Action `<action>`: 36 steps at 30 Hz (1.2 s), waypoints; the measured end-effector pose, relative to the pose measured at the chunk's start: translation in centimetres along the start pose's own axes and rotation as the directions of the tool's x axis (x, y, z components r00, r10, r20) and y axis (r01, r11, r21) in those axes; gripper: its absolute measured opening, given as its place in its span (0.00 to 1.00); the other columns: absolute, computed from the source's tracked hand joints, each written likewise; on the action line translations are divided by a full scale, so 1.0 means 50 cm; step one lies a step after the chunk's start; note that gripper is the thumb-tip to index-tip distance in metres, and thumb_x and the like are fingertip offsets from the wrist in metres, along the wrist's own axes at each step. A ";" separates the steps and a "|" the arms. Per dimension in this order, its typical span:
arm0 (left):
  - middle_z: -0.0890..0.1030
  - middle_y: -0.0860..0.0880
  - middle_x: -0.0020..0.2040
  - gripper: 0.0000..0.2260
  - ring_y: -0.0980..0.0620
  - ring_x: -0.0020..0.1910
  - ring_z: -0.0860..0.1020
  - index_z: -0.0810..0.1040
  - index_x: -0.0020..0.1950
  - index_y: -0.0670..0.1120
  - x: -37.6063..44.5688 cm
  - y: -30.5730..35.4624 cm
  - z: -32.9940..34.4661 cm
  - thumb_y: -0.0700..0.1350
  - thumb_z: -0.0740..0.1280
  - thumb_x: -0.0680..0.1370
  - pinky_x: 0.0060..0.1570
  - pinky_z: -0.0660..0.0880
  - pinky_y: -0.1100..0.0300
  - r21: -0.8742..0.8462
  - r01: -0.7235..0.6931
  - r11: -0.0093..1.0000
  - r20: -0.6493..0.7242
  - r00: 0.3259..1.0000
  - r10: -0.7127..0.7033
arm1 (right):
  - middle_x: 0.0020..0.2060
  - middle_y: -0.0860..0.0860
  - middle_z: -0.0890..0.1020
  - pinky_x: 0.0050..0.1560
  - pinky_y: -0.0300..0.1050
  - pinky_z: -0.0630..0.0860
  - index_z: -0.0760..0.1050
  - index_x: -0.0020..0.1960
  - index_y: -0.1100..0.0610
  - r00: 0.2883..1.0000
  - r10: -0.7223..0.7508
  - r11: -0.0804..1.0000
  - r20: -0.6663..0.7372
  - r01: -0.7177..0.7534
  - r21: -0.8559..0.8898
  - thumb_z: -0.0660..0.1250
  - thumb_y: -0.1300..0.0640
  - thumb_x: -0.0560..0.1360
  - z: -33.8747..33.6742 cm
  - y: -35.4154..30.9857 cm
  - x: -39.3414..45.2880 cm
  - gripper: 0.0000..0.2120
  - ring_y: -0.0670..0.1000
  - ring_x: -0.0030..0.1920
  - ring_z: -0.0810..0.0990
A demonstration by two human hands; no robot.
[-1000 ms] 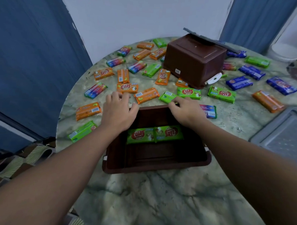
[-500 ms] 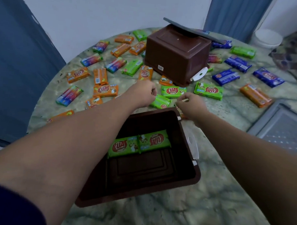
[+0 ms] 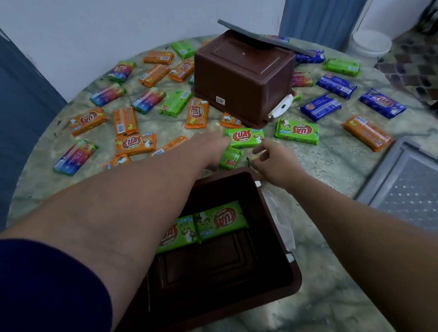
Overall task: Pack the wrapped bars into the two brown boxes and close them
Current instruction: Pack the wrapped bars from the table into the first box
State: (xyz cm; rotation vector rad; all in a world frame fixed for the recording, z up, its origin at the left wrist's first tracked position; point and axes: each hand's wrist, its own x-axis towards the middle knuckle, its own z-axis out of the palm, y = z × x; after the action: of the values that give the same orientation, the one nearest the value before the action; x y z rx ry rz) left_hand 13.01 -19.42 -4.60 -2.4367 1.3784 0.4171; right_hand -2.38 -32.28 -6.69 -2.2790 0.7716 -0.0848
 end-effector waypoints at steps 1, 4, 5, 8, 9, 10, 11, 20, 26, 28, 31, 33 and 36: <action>0.69 0.44 0.72 0.36 0.41 0.69 0.70 0.67 0.74 0.49 0.002 0.000 0.004 0.47 0.79 0.69 0.63 0.74 0.43 0.018 0.001 1.000 -0.010 1.000 -0.001 | 0.46 0.50 0.81 0.45 0.50 0.80 0.78 0.58 0.50 1.000 -0.003 1.000 0.001 0.003 -0.008 0.72 0.52 0.75 0.000 -0.001 0.000 0.11 0.53 0.46 0.81; 0.64 0.43 0.75 0.35 0.40 0.72 0.65 0.67 0.75 0.49 0.002 0.003 0.015 0.48 0.77 0.71 0.66 0.70 0.41 0.024 0.024 0.999 -0.024 0.999 -0.024 | 0.47 0.49 0.81 0.47 0.53 0.82 0.78 0.57 0.48 1.000 -0.010 1.000 0.009 0.010 -0.015 0.71 0.52 0.76 0.003 -0.003 -0.003 0.11 0.53 0.46 0.81; 0.64 0.42 0.75 0.33 0.39 0.73 0.65 0.68 0.74 0.49 0.001 0.005 0.017 0.47 0.76 0.71 0.67 0.70 0.41 0.023 0.025 0.999 -0.033 0.999 -0.024 | 0.48 0.50 0.81 0.47 0.53 0.81 0.78 0.58 0.48 1.000 -0.012 1.000 0.012 0.013 -0.026 0.70 0.52 0.76 0.003 -0.003 -0.006 0.11 0.53 0.47 0.81; 0.63 0.41 0.76 0.29 0.38 0.74 0.62 0.69 0.72 0.49 -0.002 0.007 0.016 0.45 0.74 0.73 0.68 0.68 0.41 0.009 0.021 1.000 -0.035 0.999 -0.020 | 0.53 0.52 0.80 0.52 0.53 0.79 0.78 0.60 0.48 1.000 -0.016 0.997 0.010 0.016 -0.073 0.69 0.51 0.76 0.005 0.003 -0.014 0.13 0.56 0.53 0.79; 0.64 0.41 0.76 0.27 0.39 0.74 0.63 0.69 0.71 0.48 -0.004 0.006 0.015 0.44 0.73 0.73 0.68 0.69 0.42 -0.009 0.021 1.000 -0.018 1.000 -0.021 | 0.55 0.53 0.78 0.54 0.53 0.78 0.78 0.61 0.48 1.000 -0.009 0.996 0.008 0.010 -0.084 0.68 0.52 0.76 0.006 0.006 -0.016 0.13 0.58 0.56 0.77; 0.66 0.41 0.74 0.25 0.39 0.72 0.65 0.70 0.69 0.47 -0.007 0.003 0.015 0.42 0.72 0.73 0.66 0.71 0.43 -0.039 0.020 0.999 0.003 1.000 -0.020 | 0.57 0.53 0.77 0.57 0.54 0.77 0.78 0.62 0.48 1.000 0.001 0.995 0.011 0.000 -0.096 0.67 0.54 0.76 0.006 0.008 -0.018 0.14 0.59 0.59 0.75; 0.69 0.41 0.71 0.23 0.40 0.68 0.69 0.70 0.67 0.47 -0.008 0.000 0.018 0.41 0.71 0.74 0.63 0.73 0.45 -0.088 0.021 0.996 0.023 1.000 -0.019 | 0.58 0.53 0.75 0.59 0.54 0.76 0.77 0.63 0.48 1.000 0.009 0.994 0.015 -0.007 -0.108 0.66 0.56 0.77 0.006 0.010 -0.020 0.15 0.59 0.61 0.73; 0.69 0.40 0.73 0.48 0.40 0.67 0.72 0.52 0.80 0.47 -0.033 -0.014 0.028 0.64 0.74 0.70 0.59 0.73 0.48 -0.377 0.089 0.922 -0.050 0.992 -0.116 | 0.72 0.53 0.69 0.68 0.58 0.69 0.66 0.76 0.48 0.996 -0.047 0.951 0.077 0.069 -0.301 0.70 0.50 0.77 0.002 -0.001 -0.026 0.30 0.59 0.71 0.66; 0.69 0.43 0.74 0.44 0.43 0.67 0.73 0.57 0.79 0.46 -0.072 -0.030 0.015 0.64 0.71 0.70 0.56 0.74 0.52 -0.426 0.075 0.902 -0.135 0.980 -0.146 | 0.78 0.54 0.63 0.77 0.67 0.53 0.56 0.81 0.50 0.971 0.059 0.860 0.230 0.067 -0.506 0.70 0.54 0.77 -0.003 0.006 -0.025 0.38 0.60 0.79 0.58; 0.72 0.43 0.71 0.43 0.44 0.64 0.74 0.60 0.76 0.46 -0.084 -0.038 0.016 0.65 0.70 0.69 0.55 0.75 0.50 -0.441 0.096 0.892 -0.139 0.975 -0.174 | 0.75 0.55 0.66 0.76 0.67 0.56 0.61 0.79 0.51 0.973 0.072 0.839 0.221 0.061 -0.541 0.68 0.55 0.78 -0.001 0.006 -0.026 0.31 0.60 0.76 0.63; 0.72 0.42 0.68 0.41 0.43 0.62 0.74 0.62 0.74 0.46 -0.102 -0.050 0.012 0.65 0.70 0.68 0.53 0.75 0.50 -0.443 0.113 0.889 -0.135 0.972 -0.191 | 0.69 0.58 0.70 0.75 0.66 0.60 0.66 0.73 0.55 0.978 0.104 0.805 0.180 0.024 -0.593 0.67 0.51 0.79 0.001 0.001 -0.027 0.25 0.61 0.70 0.70; 0.71 0.42 0.68 0.41 0.43 0.62 0.74 0.62 0.74 0.47 -0.117 -0.056 0.005 0.66 0.70 0.68 0.56 0.75 0.49 -0.447 0.127 0.886 -0.132 0.970 -0.205 | 0.67 0.60 0.69 0.69 0.62 0.69 0.67 0.71 0.57 0.982 0.132 0.857 0.133 -0.046 -0.513 0.67 0.47 0.79 -0.004 -0.003 -0.027 0.24 0.62 0.66 0.73; 0.70 0.43 0.72 0.43 0.43 0.65 0.74 0.57 0.78 0.47 -0.136 -0.061 -0.007 0.65 0.70 0.71 0.57 0.76 0.49 -0.455 0.155 0.877 -0.142 0.960 -0.243 | 0.69 0.62 0.66 0.66 0.61 0.74 0.65 0.72 0.59 0.988 0.137 0.935 0.071 -0.105 -0.339 0.65 0.44 0.81 -0.019 -0.026 -0.016 0.26 0.64 0.67 0.71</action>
State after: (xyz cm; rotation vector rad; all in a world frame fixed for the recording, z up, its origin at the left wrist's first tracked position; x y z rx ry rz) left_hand 12.30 -12.82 -1.19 -3.0305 1.1826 0.4947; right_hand -2.66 -31.71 -5.00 -2.5243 0.9333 0.2270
